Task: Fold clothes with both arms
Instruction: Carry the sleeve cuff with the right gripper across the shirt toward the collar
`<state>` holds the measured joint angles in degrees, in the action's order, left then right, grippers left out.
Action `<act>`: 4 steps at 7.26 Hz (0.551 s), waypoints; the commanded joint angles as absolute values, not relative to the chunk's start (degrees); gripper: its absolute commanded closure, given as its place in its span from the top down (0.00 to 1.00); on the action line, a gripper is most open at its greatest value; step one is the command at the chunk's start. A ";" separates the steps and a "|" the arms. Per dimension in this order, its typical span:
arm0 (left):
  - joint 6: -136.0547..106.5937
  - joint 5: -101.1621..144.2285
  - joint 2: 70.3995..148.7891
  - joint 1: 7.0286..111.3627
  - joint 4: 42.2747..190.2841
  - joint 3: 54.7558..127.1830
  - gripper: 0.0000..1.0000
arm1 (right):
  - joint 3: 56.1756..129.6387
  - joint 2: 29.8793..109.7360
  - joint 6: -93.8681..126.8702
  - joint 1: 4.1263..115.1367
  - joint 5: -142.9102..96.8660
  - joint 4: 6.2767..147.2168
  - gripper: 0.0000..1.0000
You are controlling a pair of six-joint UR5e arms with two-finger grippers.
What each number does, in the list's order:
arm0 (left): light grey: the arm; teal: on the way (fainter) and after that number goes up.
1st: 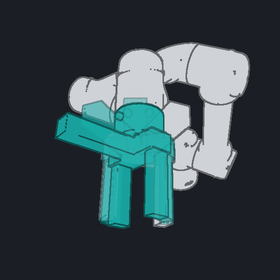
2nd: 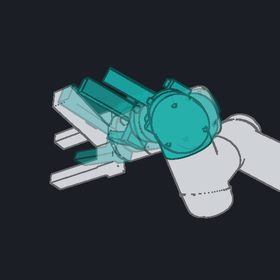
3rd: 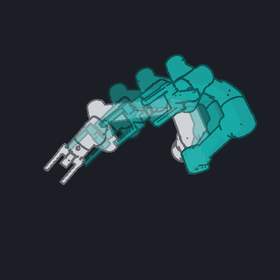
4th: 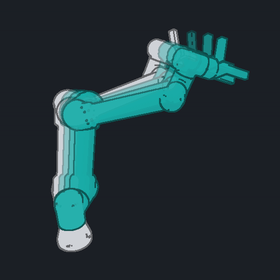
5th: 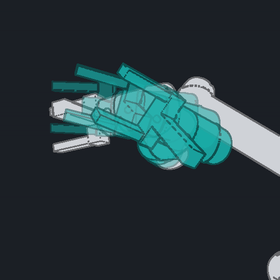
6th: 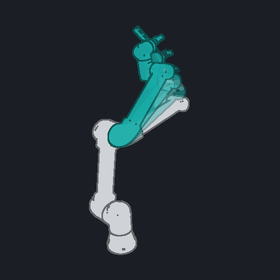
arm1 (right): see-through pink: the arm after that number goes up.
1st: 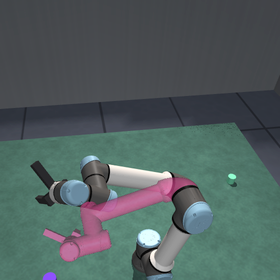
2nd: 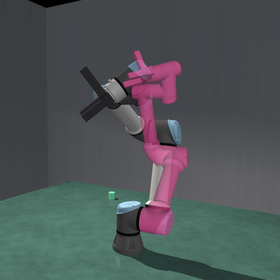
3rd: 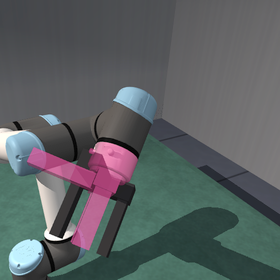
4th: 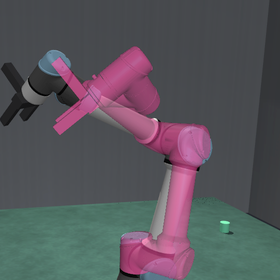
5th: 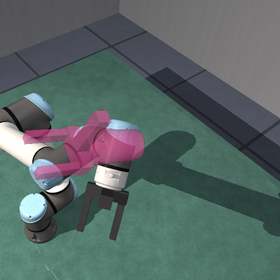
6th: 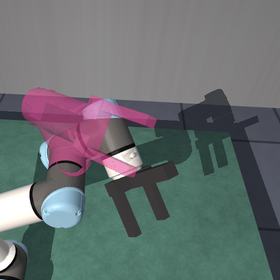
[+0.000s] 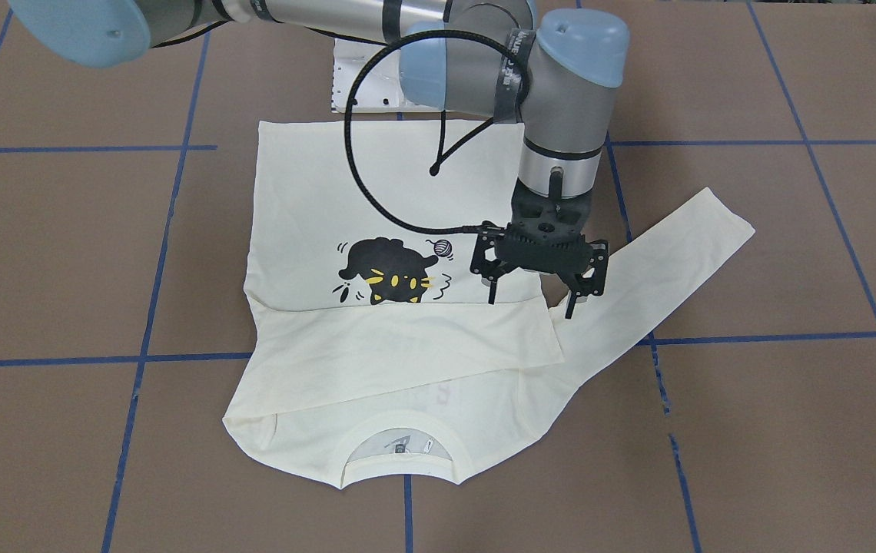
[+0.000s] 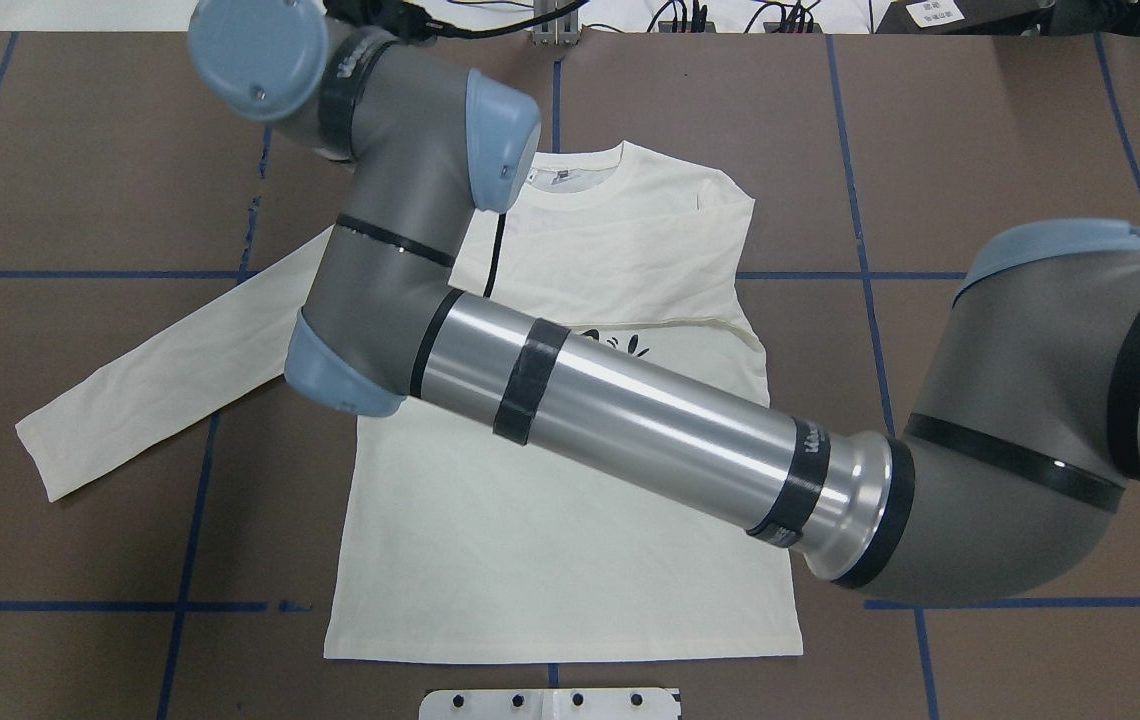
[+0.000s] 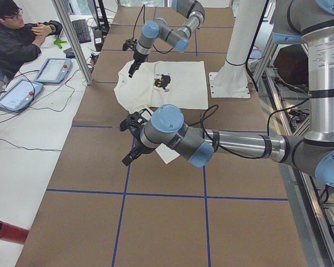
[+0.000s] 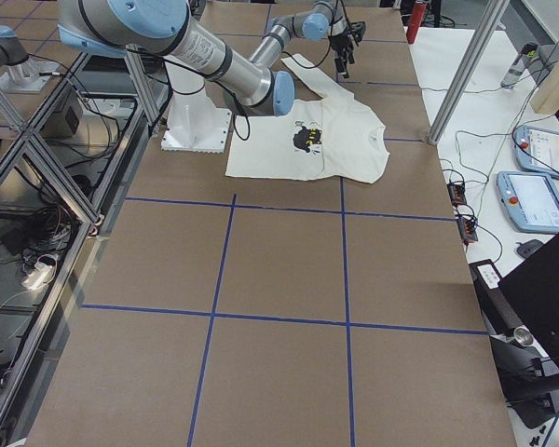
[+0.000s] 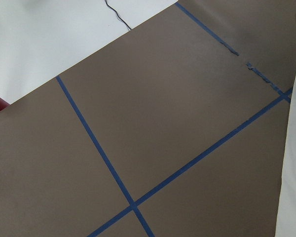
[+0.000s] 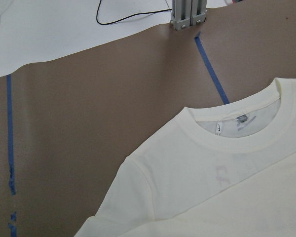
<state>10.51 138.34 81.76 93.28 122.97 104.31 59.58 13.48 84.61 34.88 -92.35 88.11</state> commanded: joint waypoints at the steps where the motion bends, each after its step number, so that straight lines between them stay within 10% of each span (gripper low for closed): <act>1: 7.58 138.43 81.13 92.64 129.87 106.08 0.99 | 72.17 22.00 76.78 42.17 -101.93 92.26 1.00; 4: -7.17 138.10 79.90 82.22 135.58 107.67 0.99 | 87.22 38.52 57.90 53.22 -113.68 92.73 1.00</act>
<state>-1.47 139.50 80.92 86.97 132.08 107.23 80.96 31.35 65.90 48.41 -108.12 92.63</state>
